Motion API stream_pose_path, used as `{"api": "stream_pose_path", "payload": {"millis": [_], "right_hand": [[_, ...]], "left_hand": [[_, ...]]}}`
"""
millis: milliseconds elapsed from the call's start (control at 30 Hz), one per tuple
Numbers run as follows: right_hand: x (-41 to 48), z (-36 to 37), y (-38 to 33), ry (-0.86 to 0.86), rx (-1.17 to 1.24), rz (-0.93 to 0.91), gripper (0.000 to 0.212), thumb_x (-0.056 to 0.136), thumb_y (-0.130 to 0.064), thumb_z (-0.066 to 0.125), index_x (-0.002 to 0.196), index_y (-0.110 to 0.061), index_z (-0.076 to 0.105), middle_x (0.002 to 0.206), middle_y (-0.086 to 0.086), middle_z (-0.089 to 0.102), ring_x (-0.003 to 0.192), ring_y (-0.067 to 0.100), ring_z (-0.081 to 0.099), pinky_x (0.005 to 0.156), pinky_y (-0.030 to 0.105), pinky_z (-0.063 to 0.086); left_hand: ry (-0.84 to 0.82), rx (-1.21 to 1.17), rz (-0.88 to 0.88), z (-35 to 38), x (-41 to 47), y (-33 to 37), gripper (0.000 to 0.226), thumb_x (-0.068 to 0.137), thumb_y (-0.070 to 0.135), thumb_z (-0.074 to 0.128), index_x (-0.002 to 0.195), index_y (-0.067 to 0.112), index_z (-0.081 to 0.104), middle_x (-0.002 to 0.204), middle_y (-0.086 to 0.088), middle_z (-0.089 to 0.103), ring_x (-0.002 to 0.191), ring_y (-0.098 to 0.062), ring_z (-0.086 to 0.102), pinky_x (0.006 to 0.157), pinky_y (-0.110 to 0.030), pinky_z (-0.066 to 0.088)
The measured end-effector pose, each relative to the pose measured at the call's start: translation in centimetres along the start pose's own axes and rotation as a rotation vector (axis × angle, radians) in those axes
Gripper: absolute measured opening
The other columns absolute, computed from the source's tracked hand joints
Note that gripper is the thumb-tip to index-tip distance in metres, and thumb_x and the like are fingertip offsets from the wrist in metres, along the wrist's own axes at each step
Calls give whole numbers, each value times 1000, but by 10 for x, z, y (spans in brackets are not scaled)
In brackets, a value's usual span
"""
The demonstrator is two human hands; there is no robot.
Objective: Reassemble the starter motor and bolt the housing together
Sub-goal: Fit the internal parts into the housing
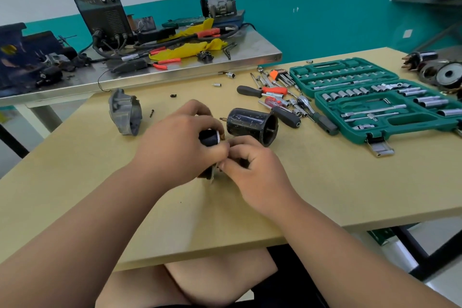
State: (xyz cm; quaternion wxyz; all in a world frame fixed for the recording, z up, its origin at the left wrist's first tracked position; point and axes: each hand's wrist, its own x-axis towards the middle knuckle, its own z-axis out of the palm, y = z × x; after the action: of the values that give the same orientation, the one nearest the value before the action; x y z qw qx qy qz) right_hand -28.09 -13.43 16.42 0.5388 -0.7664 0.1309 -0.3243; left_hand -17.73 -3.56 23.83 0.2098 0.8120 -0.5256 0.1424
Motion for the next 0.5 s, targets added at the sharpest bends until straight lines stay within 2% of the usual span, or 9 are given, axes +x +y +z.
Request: {"api": "stream_pose_path", "payload": {"millis": [133,200,267,367,433,500], "right_hand": [[17,-10,-3,-65,-31,49,13,89,-16,63,93,-21,74,107,-18,57,93,-9,55,73,2,40],[27,-16,-6,-127,-61,79,13,88,-16,65,86,-27,72,105,-19,58,95,-2,58,83,14,46],[35,-19,-9,-145,-98,79,15,86,-17,67,80,-30,70,103,-18,58,94,1,58,82,22,48],[42,-18,-11,-136,-151,30,19,86,-20,67,76,-36,67,100,-19,58,91,0,58,78,19,46],[44,-16,-10,-120,-118,24,19,86,-21,67,76,-37,67,100,-17,60,90,0,59,80,21,48],[43,-14,-8,-105,-84,27,22,85,-20,68,74,-38,67,98,-18,61,88,-2,60,77,17,47]], "left_hand": [[-161,-34,-87,-2,27,-1,14,80,52,55,87,43,62,94,17,65,82,-7,58,68,-30,54],[-208,-68,-123,-3,36,-3,12,81,51,56,86,42,64,87,17,65,80,-6,58,70,-34,56],[-229,-90,-141,-4,42,-5,9,82,49,57,81,42,63,82,19,62,77,-4,58,71,-35,57],[-241,-83,-166,-5,49,-8,10,82,45,57,78,39,65,79,18,61,72,-5,58,68,-36,59],[-259,-83,-187,-6,51,-10,10,81,44,56,80,38,64,79,15,61,69,-9,61,64,-38,60],[-285,-81,-192,-7,50,-11,10,80,43,55,80,37,63,80,13,63,68,-12,63,61,-39,60]]}}
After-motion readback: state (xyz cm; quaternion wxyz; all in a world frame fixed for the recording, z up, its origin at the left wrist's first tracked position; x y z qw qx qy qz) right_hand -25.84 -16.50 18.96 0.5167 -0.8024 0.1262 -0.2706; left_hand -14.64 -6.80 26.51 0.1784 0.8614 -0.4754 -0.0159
